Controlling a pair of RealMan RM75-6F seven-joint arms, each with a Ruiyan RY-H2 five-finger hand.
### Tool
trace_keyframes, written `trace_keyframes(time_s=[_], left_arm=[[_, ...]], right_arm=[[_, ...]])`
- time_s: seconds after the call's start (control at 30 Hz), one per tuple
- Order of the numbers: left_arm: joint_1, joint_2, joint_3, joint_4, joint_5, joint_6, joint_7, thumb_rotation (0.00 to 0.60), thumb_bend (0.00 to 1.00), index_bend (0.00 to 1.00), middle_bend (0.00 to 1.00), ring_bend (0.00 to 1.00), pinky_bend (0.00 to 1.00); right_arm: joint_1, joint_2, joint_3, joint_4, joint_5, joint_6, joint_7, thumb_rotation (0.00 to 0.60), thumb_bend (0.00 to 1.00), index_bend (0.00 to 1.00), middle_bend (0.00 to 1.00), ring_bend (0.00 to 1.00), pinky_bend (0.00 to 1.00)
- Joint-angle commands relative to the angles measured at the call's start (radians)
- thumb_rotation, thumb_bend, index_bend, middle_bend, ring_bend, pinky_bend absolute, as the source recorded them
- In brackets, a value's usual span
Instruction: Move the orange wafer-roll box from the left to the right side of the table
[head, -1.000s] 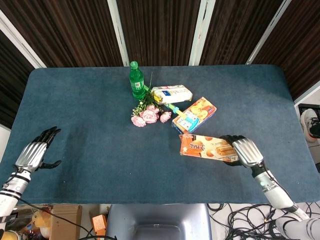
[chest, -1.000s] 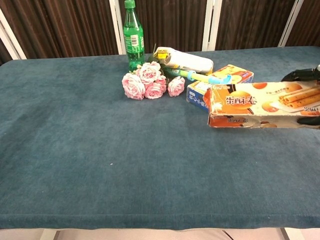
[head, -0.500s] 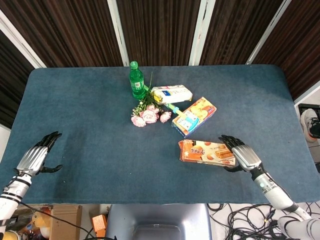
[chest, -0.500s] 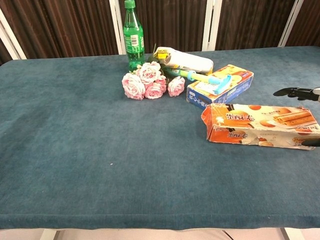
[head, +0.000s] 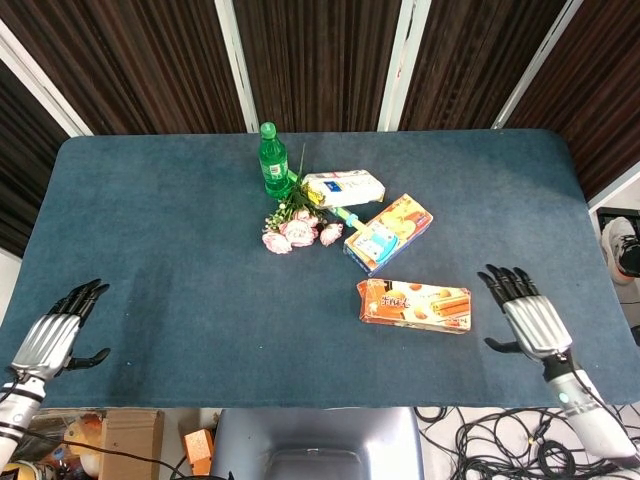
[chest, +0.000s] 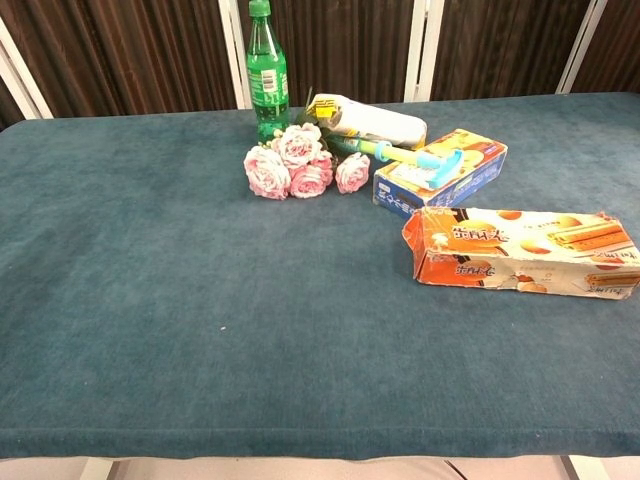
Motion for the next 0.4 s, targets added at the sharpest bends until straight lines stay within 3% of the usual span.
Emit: trace_keyframes(time_s=[0.03, 0.2, 0.4], left_arm=[[0.114, -0.066, 0.006, 0.034, 0.022, 0.186, 0.059, 0.6, 0.24, 0.0, 0.0, 0.0, 0.15], [0.159, -0.094, 0.033, 0.095, 0.078, 0.243, 0.037, 0.6, 0.25, 0.0, 0.0, 0.0, 0.13], [0.185, -0.1, 0.014, 0.095, 0.078, 0.284, 0.051, 0.6, 0.25, 0.0, 0.0, 0.0, 0.13]], right_arm=[[-0.201, 0.009, 0.01, -0.115, 0.042, 0.289, -0.184, 0.6, 0.03, 0.0, 0.0, 0.0, 0.0], [-0.243, -0.024, 0.022, -0.036, 0.059, 0.285, -0.13, 0.6, 0.03, 0.0, 0.0, 0.0, 0.0], [-0.25, -0.014, 0.045, -0.027, 0.064, 0.24, -0.093, 0.6, 0.03, 0.0, 0.0, 0.0, 0.0]])
